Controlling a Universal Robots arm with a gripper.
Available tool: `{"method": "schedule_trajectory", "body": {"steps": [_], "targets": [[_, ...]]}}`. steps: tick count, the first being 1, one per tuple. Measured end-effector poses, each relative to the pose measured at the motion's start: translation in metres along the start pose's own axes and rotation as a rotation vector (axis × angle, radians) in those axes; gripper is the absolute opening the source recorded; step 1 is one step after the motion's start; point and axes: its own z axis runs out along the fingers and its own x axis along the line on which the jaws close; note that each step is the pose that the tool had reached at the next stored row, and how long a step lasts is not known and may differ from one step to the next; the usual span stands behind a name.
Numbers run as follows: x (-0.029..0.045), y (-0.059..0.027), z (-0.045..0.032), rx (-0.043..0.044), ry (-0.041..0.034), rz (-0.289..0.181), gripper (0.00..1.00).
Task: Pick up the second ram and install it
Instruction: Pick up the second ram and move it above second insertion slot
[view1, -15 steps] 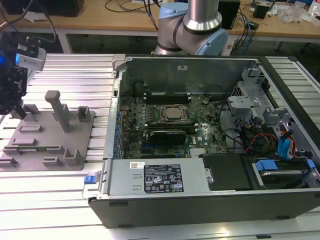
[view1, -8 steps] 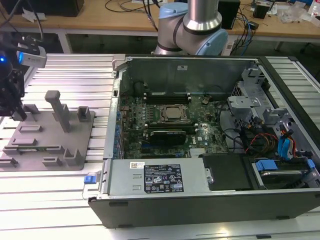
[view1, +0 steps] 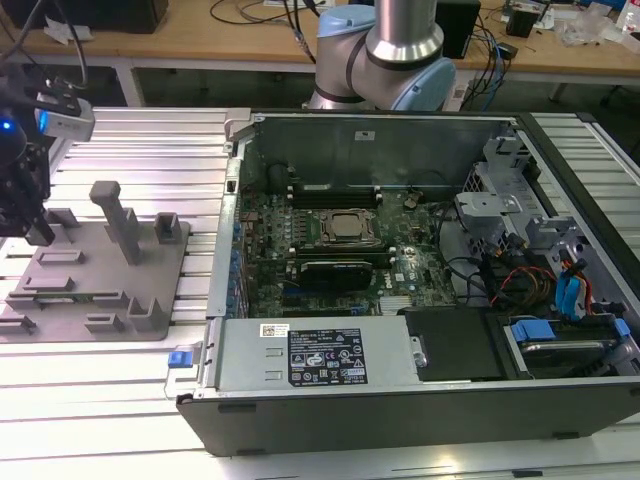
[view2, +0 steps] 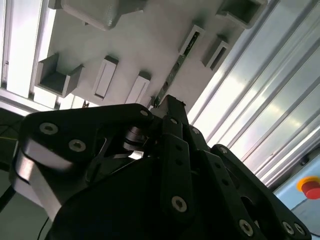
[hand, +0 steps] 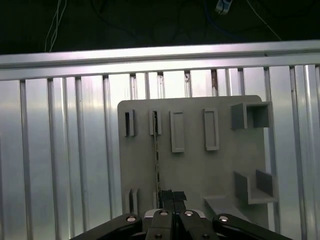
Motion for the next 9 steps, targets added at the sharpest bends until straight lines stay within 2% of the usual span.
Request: {"method": "schedule_trajectory", "body": {"steps": [3,6,9], "targets": [[0.0005,0.0027,0.0048,-0.0001,0.0002,0.000,0.08],[0.0033,0.0051,0.0162,-0.0002,0.0004,0.001,0.08],[0.0061,0.0049,0.0207,0.0001,0.0002,0.001,0.08]]}}
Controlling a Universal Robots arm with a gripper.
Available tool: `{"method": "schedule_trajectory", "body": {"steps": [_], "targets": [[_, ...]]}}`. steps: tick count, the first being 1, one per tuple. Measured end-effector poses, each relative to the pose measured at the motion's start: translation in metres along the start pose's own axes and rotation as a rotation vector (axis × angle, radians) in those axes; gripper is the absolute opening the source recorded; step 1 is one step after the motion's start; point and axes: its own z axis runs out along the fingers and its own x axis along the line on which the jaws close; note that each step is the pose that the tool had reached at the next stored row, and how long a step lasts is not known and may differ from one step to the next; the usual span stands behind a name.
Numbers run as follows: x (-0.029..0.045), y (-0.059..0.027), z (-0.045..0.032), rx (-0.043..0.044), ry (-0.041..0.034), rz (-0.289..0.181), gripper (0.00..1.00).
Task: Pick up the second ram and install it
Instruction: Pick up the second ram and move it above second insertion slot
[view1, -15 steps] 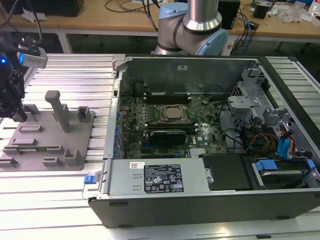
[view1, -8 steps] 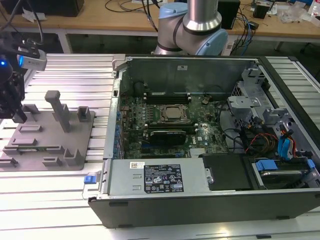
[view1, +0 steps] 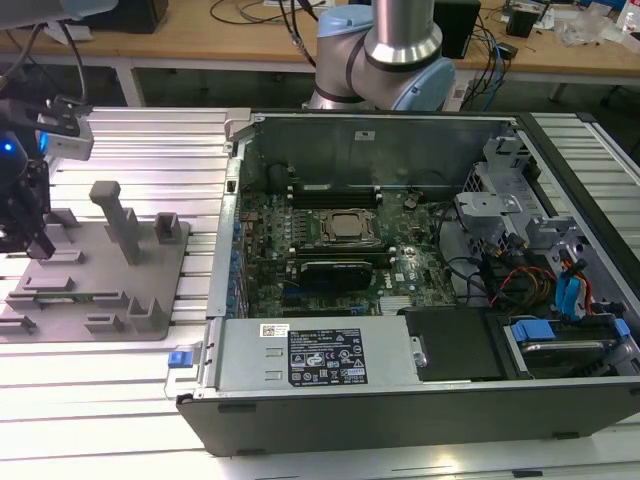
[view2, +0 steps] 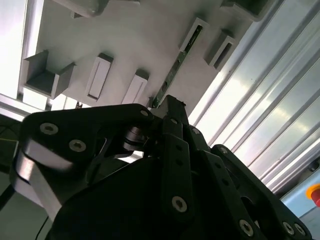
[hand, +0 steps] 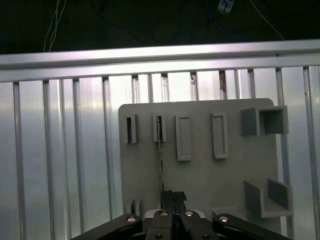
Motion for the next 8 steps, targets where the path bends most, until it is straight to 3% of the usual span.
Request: {"method": "schedule_trajectory", "body": {"steps": [8], "targets": [[0.0049,0.0042,0.0170,0.0000,0.0000,0.000,0.08]]}}
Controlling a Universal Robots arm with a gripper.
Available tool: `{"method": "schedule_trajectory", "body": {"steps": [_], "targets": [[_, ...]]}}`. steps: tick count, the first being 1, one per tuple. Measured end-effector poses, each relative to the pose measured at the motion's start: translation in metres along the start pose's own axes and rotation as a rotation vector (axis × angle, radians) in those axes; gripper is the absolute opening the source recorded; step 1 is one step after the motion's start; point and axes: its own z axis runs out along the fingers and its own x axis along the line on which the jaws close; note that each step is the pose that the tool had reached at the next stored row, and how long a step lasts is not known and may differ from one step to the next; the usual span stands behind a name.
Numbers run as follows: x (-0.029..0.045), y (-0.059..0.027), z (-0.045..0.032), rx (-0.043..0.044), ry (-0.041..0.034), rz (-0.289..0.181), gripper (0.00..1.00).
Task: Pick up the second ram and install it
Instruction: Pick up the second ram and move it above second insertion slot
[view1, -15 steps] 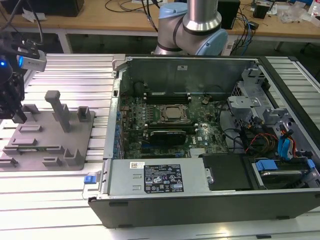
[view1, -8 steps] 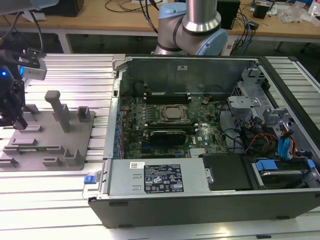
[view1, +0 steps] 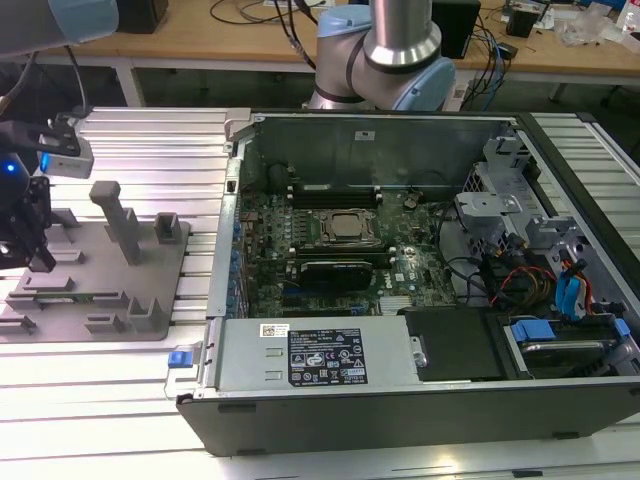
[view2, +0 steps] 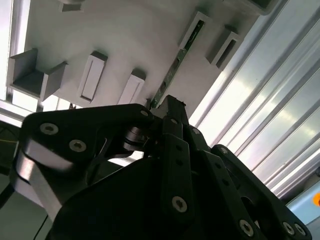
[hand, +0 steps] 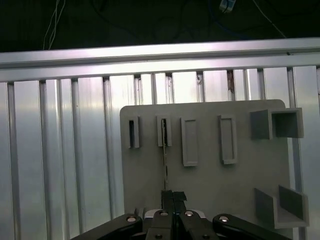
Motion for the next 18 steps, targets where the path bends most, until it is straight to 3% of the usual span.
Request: {"method": "schedule_trajectory", "body": {"steps": [5,14,18], "targets": [[0.0047,0.0007,0.0108,-0.0002,0.0001,-0.001,0.08],[0.0058,0.0070,0.0225,0.0019,0.0004,-0.014,0.08],[0.0062,0.0070,0.0312,0.0018,0.0006,-0.019,0.08]]}}
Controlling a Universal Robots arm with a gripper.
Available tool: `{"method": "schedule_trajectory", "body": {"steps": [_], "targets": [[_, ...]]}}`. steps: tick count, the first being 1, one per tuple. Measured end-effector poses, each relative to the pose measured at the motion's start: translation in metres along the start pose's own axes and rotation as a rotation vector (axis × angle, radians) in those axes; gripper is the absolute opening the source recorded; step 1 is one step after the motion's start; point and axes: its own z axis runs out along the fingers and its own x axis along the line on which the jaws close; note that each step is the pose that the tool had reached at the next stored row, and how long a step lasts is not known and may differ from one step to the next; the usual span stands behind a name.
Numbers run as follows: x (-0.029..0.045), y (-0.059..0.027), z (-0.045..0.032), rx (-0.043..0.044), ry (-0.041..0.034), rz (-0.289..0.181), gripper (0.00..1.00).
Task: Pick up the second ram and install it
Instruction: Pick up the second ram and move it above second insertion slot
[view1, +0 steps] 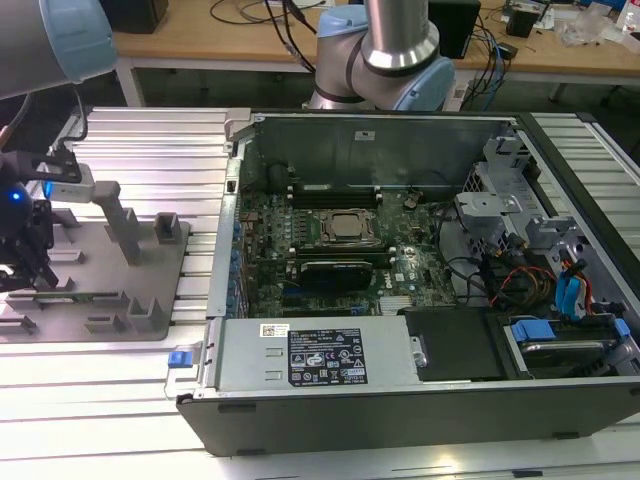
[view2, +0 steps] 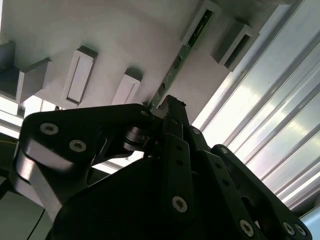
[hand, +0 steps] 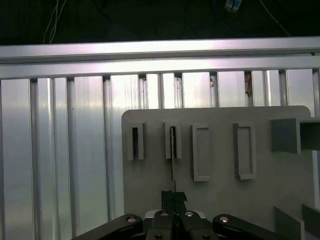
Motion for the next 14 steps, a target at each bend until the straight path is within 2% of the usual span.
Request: {"method": "schedule_trajectory", "body": {"steps": [5,8,14], "targets": [[0.0002,0.0003,0.0095,0.0005,0.0003,-0.009,0.08],[-0.0004,0.0012,0.0113,0.0003,0.0013,-0.041,0.08],[-0.0008,0.0030,0.0116,0.0002,0.0023,-0.042,0.08]]}}
